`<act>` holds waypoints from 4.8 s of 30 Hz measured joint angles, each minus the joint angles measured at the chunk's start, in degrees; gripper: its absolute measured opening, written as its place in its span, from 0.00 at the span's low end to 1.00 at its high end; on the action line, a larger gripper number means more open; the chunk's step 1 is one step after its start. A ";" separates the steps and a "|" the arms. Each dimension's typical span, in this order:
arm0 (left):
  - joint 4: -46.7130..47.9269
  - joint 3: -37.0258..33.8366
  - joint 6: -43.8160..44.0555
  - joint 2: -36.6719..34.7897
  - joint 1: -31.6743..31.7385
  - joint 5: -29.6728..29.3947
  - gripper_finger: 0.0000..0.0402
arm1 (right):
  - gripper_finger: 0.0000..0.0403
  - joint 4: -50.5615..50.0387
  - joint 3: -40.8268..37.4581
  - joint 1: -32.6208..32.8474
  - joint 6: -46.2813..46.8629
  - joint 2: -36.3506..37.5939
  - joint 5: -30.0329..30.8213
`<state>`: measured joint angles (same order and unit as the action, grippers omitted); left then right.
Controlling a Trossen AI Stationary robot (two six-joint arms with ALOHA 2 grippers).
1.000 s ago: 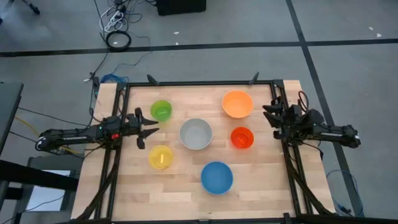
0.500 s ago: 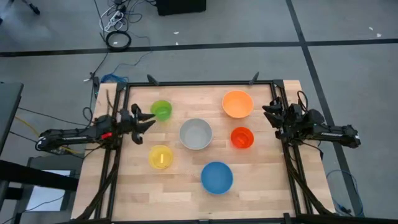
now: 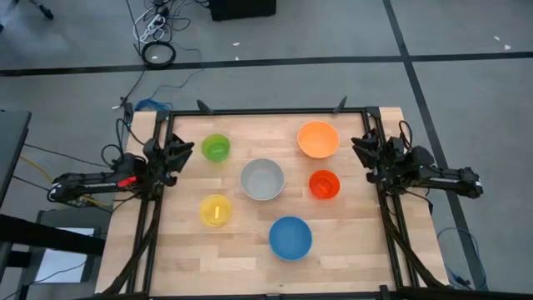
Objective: Nest bowls inside each other
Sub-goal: Stack the light orange bowl on top of the gray bowl, then stack the blue bowl on top of the light orange bowl
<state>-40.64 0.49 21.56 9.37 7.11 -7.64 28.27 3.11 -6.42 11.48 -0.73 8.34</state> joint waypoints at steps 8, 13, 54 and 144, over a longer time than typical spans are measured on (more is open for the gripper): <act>4.28 1.74 0.61 3.02 -0.13 -6.40 0.38 | 0.32 -8.69 4.41 -0.02 -4.31 -4.99 9.04; 19.62 11.21 0.52 13.35 -0.75 -10.56 0.38 | 0.32 -24.66 18.28 0.00 -8.38 -20.58 14.96; 76.65 53.44 -21.11 49.51 -0.85 -15.65 0.38 | 0.58 -77.22 69.09 -16.11 2.95 -99.36 -0.99; 69.01 53.37 -9.55 49.46 -0.85 -11.48 0.38 | 0.41 -75.29 69.13 13.03 7.86 -87.73 -20.40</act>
<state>28.37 53.87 12.01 58.83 6.26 -19.12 -47.02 72.25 6.61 19.35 -88.47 -12.06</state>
